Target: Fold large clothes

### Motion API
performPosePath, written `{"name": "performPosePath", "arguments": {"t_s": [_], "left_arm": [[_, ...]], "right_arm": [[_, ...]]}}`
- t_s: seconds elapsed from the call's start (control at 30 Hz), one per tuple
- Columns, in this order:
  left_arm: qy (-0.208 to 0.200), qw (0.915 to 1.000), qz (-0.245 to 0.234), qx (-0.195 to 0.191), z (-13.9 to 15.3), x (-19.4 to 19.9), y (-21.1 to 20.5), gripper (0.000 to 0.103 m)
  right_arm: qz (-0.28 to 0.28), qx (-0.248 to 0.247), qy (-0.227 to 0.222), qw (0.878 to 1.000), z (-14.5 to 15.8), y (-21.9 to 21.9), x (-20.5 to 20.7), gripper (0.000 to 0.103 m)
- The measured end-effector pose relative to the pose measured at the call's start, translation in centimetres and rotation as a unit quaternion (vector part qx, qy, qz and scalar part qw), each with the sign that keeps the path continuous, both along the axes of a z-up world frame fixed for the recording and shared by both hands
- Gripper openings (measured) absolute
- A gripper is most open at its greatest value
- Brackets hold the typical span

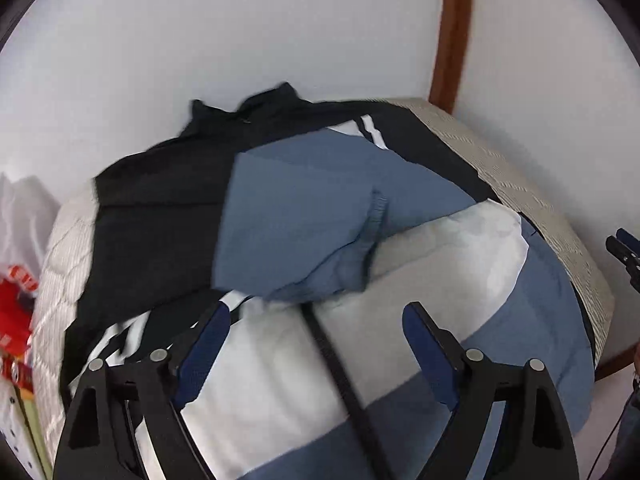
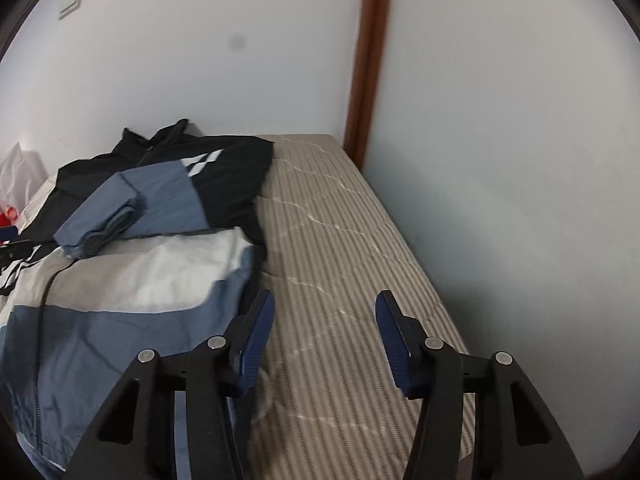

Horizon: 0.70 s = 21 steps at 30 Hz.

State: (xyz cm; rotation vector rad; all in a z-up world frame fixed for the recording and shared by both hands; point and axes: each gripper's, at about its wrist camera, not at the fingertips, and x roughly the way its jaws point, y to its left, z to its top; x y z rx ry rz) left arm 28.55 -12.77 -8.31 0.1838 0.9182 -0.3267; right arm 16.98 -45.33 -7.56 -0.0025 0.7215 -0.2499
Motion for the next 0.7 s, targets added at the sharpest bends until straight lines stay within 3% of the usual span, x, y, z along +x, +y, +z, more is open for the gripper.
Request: {"name": "performPosePath", "arguments": {"t_s": [0.07,0.17,0.47,0.57,0.63,0.7], "left_arm": [[0.006,0.9999,-0.005,0.009,-0.8,1.0,-1.3,0.083],[0.019,0.9995,-0.01,0.021,-2.2,2.2,-2.7,0.067],[0.038,0.9982,-0.012,0.044,-5.7,5.2,-4.9,0.061],[0.034,0.9972,0.001,0.066,-6.4,6.0,-5.2,0.038],[0.025,0.9977,0.004,0.062,-6.0,6.1,-4.7,0.016],[0.023,0.9987,0.007,0.045,-4.9,6.4,-3.5,0.012]], "right_arm": [[-0.002,0.007,-0.004,1.0,-0.3,-0.7,0.0,0.052],[0.002,0.017,-0.018,1.0,-0.7,-1.7,0.2,0.052],[-0.002,0.027,0.006,1.0,-3.7,-3.3,2.6,0.052],[0.002,0.025,0.01,1.0,-4.2,-2.7,3.1,0.052],[0.006,0.023,0.014,1.0,-4.2,-2.2,3.5,0.052],[0.014,0.014,0.018,1.0,-4.0,-1.2,3.9,0.052]]}}
